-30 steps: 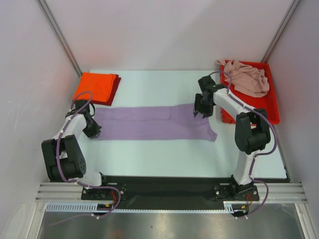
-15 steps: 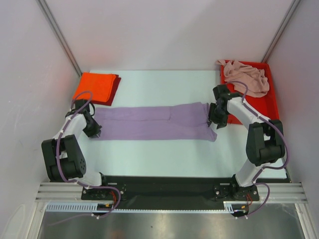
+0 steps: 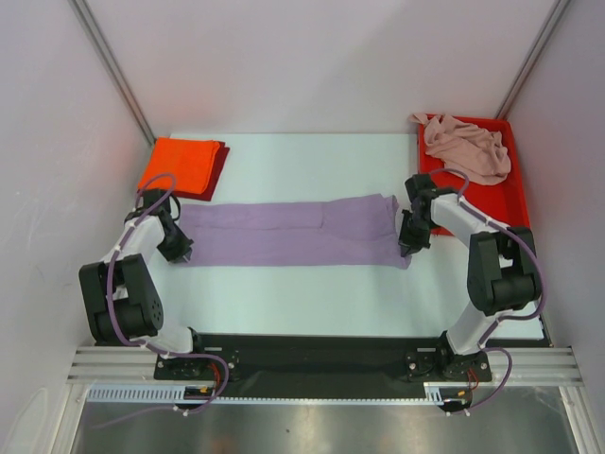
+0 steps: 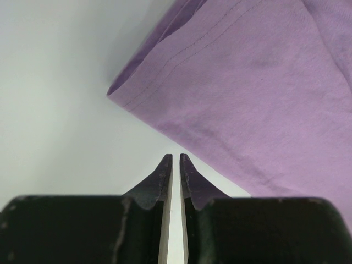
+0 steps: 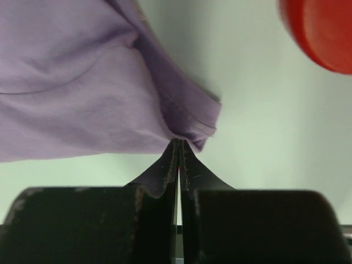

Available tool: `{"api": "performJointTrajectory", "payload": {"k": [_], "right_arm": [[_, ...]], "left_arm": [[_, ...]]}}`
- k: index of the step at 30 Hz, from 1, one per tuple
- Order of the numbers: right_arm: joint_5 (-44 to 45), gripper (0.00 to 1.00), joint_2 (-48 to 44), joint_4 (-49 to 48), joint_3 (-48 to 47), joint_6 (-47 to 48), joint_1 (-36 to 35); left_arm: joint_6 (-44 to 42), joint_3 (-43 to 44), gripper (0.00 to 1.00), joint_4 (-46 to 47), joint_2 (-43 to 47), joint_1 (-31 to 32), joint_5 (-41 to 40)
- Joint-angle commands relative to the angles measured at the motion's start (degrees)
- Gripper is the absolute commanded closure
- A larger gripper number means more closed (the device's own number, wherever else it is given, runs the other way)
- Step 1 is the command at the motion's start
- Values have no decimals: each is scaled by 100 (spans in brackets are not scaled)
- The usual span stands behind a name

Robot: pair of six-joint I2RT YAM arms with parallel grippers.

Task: Fold and stack the t-shirts
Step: Fold the tshirt

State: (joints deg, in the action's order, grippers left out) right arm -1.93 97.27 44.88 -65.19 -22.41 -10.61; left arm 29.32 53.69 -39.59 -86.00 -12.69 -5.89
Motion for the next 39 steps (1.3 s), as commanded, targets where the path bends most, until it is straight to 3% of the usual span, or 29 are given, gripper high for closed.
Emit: {"api": "performJointTrajectory", "payload": {"k": [1,11,12,13,14,19,22,27,30,33,36,39], "right_arm": [[492,99,-270,266,146,-61,77],[255,100,-374,38,323,132,165],[255,97,-454,47,305,167,165],[255,76,-542,47,288,193,165],[246,68,-699,47,270,228,173],[-175,50,-833,30,182,290,182],[-395,50,-614,-250,261,299,182],[-668,53,-16,-682,226,273,182],[-685,62,116,-726,217,246,173],[-337,100,116,-482,182,220,182],[409,100,108,-113,138,211,191],[554,99,116,-120,77,307,182]], "left_arm": [[-155,203,86,-22,21,38,-184],[-120,247,85,-75,100,38,-176],[-120,247,85,-92,109,38,-167],[-128,238,85,-101,144,38,-167],[-137,238,85,-92,162,30,-167],[-137,256,85,-101,162,30,-167],[-163,335,85,-127,118,38,-184],[-181,519,85,-171,4,21,-123],[-199,625,84,-207,-49,-5,-114],[-207,739,84,-259,-101,-128,-88],[-242,862,83,-312,-102,-269,-96],[-260,985,82,-330,-154,-313,-167]]}}
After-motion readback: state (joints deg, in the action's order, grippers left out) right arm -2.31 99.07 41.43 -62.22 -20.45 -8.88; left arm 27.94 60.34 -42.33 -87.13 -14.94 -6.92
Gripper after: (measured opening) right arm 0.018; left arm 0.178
